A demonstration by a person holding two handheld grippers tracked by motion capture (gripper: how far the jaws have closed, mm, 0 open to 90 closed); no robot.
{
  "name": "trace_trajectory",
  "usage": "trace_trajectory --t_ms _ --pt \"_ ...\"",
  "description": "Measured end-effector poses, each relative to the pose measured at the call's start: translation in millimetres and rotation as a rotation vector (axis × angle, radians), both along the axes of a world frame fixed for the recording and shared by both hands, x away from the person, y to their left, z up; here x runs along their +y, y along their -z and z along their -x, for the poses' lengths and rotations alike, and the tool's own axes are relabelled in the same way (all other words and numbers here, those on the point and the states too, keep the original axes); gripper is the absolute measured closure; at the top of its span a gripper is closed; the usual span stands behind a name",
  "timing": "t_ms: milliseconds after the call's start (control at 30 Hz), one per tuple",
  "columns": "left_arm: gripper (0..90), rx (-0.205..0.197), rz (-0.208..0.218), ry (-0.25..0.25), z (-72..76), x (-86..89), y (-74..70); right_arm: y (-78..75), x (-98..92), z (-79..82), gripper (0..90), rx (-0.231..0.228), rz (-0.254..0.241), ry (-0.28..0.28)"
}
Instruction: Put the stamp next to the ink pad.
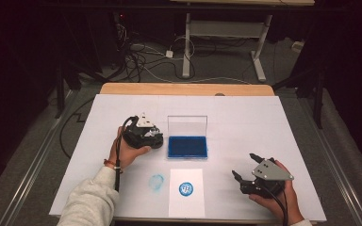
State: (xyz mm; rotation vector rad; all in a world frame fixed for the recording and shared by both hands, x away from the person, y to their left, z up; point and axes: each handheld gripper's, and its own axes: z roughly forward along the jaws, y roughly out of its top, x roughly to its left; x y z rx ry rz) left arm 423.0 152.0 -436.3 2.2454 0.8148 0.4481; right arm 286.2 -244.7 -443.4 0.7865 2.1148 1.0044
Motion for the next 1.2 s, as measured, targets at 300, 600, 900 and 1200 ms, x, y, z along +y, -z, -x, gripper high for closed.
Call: trace_trajectory --t_ms 300,600,900,1200 --pt "52.0 0.009 -0.024 0.010 -0.6 -5.4 5.7 0.8 1.1 0.4 20.9 0.006 0.004 -0.007" --pt "38.1 -0.006 -0.015 -0.022 -0.6 -2.9 3.6 0.5 2.2 1.0 21.1 0.005 0.006 -0.013" --pt "30.7 -0.056 0.057 -0.036 4.3 0.4 -4.1 0.0 2.3 1.3 21.3 0.003 0.011 -0.016" --pt "18.5 -0.118 0.079 -0.064 13.3 -1.0 -12.9 -1.1 2.2 2.0 21.2 -0.003 0.008 -0.015"
